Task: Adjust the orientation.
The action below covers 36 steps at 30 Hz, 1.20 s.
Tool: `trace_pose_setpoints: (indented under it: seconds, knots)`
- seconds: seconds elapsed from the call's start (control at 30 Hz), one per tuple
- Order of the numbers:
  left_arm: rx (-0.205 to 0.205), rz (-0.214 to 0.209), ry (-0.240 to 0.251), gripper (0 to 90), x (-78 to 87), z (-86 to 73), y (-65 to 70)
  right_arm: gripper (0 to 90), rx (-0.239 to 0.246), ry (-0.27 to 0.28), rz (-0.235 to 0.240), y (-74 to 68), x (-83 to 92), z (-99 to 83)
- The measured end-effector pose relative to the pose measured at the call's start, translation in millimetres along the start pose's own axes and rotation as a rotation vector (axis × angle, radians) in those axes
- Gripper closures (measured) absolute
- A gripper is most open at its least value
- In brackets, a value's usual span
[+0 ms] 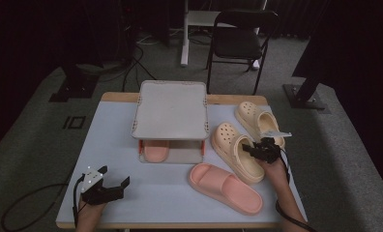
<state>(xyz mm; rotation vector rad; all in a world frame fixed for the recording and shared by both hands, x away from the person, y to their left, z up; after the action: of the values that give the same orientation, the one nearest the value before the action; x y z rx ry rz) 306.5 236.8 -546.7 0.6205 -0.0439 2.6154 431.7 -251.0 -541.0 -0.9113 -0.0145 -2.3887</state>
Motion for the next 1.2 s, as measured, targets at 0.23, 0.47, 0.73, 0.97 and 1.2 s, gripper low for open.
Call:
trace_pose_setpoints:
  seconds: [0.23,0.47,0.73,0.97,1.2]
  knots:
    - [0.002,0.004,0.002,0.9,0.4,0.3,0.0,77.2,-0.013,-0.010,-0.021,1.8,0.4,1.1]
    - [0.005,0.004,0.006,0.9,1.3,0.9,-0.3,77.5,-0.026,0.004,0.013,-5.3,3.6,8.9]
    - [0.007,0.003,0.004,0.9,1.5,0.6,-0.3,77.5,-0.057,0.053,0.030,-9.2,16.1,24.4]
    - [0.007,0.003,0.006,0.9,1.4,0.9,0.1,77.4,-0.074,0.074,0.019,-8.9,25.4,34.2]
    - [0.004,0.000,0.005,0.9,1.0,1.2,0.6,77.4,-0.088,0.085,0.014,-8.7,34.2,41.5]
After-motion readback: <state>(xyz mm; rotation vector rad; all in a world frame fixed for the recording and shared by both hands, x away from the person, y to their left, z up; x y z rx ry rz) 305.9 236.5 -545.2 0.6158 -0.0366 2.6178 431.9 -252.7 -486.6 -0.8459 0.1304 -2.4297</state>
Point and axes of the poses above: each handheld gripper's, and its own axes: x roughly backward along the jaws, z roughly out of its top, y roughly to its right, the point moved 8 cm from there along -x, roughly forward along the jaws, and after that the axes turned 1 degree about -x, right-handed, at the moved point
